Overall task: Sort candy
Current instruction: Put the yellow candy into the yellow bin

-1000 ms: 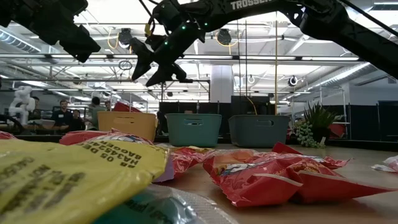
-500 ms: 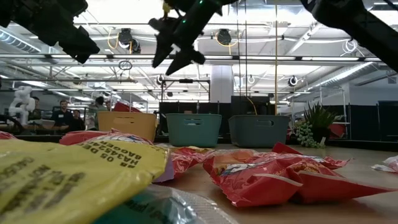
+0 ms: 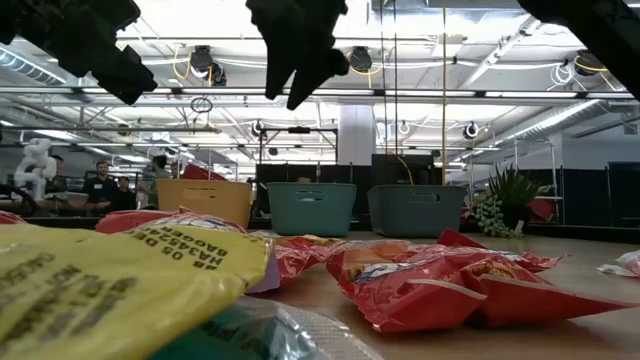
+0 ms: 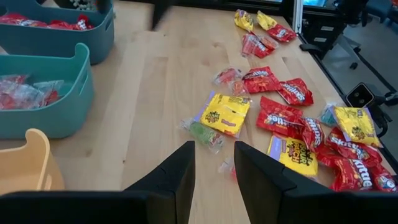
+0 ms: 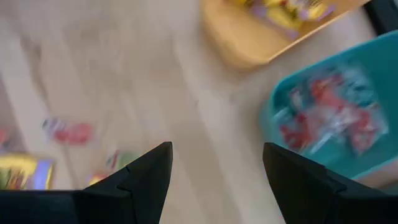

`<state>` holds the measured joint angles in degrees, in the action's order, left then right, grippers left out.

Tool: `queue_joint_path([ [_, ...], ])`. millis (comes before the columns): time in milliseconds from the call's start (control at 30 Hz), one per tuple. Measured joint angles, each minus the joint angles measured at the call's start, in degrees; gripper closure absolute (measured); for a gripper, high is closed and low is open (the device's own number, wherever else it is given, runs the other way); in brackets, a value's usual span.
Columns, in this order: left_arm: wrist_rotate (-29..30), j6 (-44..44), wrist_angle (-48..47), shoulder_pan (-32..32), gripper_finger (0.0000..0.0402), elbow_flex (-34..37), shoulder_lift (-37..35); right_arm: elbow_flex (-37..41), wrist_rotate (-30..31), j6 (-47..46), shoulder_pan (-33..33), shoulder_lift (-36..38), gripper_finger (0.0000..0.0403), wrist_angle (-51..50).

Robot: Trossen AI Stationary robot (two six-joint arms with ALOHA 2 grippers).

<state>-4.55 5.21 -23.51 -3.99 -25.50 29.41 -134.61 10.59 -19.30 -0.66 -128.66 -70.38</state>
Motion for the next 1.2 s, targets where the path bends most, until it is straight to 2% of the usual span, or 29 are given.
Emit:
queue_joint_path([
  [233,0.0,0.0,0.0,0.0,0.0281,0.0,-0.4,5.2,1.4,-5.8,5.9,0.0,0.0161,-0.7],
  [667,0.0,0.4,0.0,0.0,0.0281,0.0,-0.8,24.6,-0.6,-19.1,14.3,0.4,0.0161,14.9],
  [1033,0.0,0.5,0.0,0.0,0.0281,0.0,-0.9,37.6,-1.6,-26.0,15.8,0.5,0.0163,29.7],
  [1200,0.0,0.5,0.0,0.0,0.0281,0.0,-0.9,38.6,-1.2,-25.9,15.8,0.6,0.0199,30.5],
])
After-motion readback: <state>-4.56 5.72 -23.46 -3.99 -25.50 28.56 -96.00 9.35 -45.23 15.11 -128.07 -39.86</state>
